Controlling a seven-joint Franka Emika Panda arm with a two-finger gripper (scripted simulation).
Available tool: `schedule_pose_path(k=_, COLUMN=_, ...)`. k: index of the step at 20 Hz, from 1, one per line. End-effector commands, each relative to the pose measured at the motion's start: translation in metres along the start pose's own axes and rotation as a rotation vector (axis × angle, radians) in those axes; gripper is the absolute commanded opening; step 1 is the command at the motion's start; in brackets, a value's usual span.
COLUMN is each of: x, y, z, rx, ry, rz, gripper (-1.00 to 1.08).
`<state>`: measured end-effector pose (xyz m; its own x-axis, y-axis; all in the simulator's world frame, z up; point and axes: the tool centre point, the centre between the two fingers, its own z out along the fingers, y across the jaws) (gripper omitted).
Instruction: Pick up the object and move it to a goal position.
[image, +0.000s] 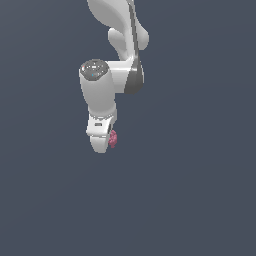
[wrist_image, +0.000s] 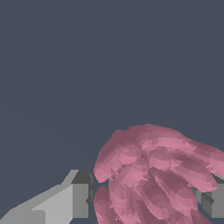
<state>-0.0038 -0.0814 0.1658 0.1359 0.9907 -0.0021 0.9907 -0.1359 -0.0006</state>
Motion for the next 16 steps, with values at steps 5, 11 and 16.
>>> schedule_pose_path(k=5, x=-0.045, y=-0.026, z=-0.06, rx=-0.001, ry=0.001, rz=0.0, gripper=-1.0)
schedule_pose_path(k=11, x=-0.083, y=-0.046, z=-0.112, rx=-0.001, ry=0.004, rz=-0.001, gripper=-1.0)
schedule_pose_path(k=16, x=-0.109, y=-0.059, z=-0.145, rx=-0.001, ry=0.004, rz=-0.001, gripper=-1.0)
